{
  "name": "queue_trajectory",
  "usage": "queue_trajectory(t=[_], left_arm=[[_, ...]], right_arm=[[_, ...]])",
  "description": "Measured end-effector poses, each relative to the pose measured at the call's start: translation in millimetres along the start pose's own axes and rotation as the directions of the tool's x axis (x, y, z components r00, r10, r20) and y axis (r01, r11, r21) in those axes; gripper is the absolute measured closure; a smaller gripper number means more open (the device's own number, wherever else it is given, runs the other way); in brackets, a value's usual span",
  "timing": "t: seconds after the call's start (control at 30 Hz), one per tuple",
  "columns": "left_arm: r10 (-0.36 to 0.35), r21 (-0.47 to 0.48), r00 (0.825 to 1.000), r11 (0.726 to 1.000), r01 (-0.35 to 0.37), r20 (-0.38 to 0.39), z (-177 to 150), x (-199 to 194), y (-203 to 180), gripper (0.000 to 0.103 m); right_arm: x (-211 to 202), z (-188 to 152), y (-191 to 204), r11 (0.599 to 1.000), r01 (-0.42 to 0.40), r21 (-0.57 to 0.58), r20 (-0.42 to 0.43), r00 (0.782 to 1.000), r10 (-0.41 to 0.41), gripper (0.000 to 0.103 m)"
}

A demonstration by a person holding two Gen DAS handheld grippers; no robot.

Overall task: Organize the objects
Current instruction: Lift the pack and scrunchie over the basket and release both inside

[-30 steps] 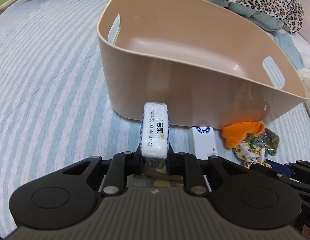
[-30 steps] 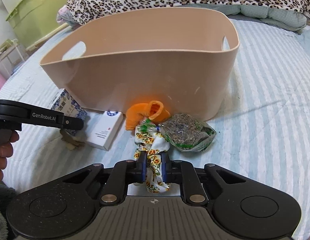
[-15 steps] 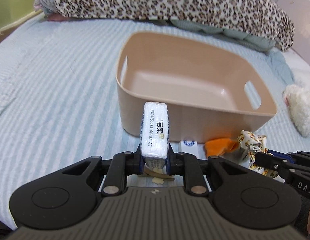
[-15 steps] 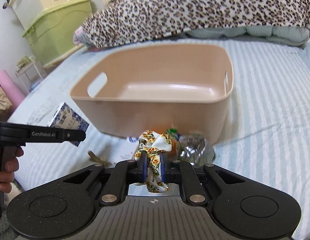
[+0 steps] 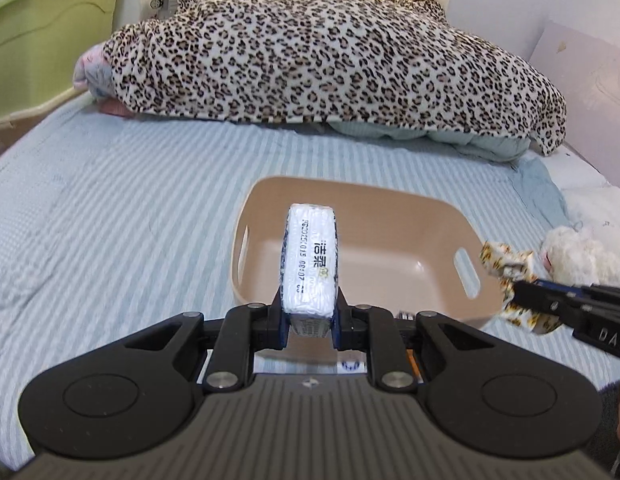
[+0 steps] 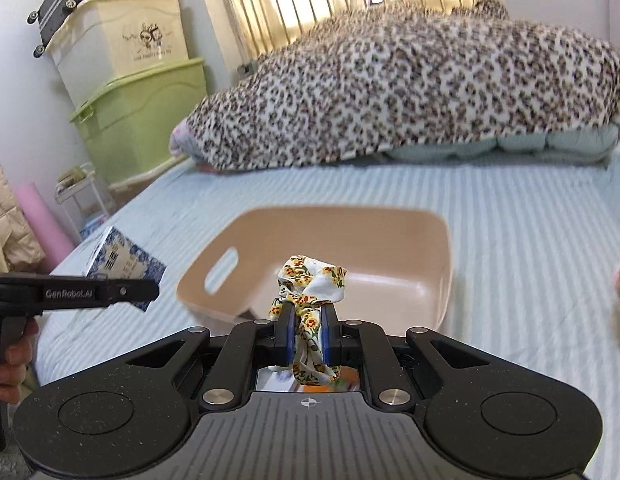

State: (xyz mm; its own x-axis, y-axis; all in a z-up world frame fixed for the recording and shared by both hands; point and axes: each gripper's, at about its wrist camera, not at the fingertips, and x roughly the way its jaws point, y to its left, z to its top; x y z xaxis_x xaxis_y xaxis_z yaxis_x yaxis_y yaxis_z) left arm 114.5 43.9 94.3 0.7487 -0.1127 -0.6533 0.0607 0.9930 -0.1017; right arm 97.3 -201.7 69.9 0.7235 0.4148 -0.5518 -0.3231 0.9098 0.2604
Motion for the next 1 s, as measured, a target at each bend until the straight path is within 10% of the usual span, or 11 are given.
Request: queue_trajectory(t=[0.3, 0.77, 0.9, 1.0], left_arm=[[0.032, 0.024, 0.999, 0.999, -0.031, -0.016, 20, 52, -16, 0.082], [0.099, 0.039, 0.975, 0.995, -0.093, -0.200, -2, 145, -13, 0.081], [0.099, 0.056, 0.975, 0.994, -0.090, -0.199, -3, 140, -15, 0.078], [0.088, 0.042, 0.981, 0.996, -0.082, -0.175, 3, 127, -17, 0.052]], right_arm=[[27, 40, -17, 0.996, 0.082, -0.017, 0.039, 0.996, -0.081, 0.091], [113, 16, -30, 0.981, 0.169, -0.091, -0.163, 0.970, -0.182, 0.089], [117, 10, -27, 0.979, 0.172, -0.108, -0.186, 0.964, -0.190, 0.068], [109, 11, -23, 0.980, 0.167, -0.110, -0.177, 0.967, -0.185, 0.050]])
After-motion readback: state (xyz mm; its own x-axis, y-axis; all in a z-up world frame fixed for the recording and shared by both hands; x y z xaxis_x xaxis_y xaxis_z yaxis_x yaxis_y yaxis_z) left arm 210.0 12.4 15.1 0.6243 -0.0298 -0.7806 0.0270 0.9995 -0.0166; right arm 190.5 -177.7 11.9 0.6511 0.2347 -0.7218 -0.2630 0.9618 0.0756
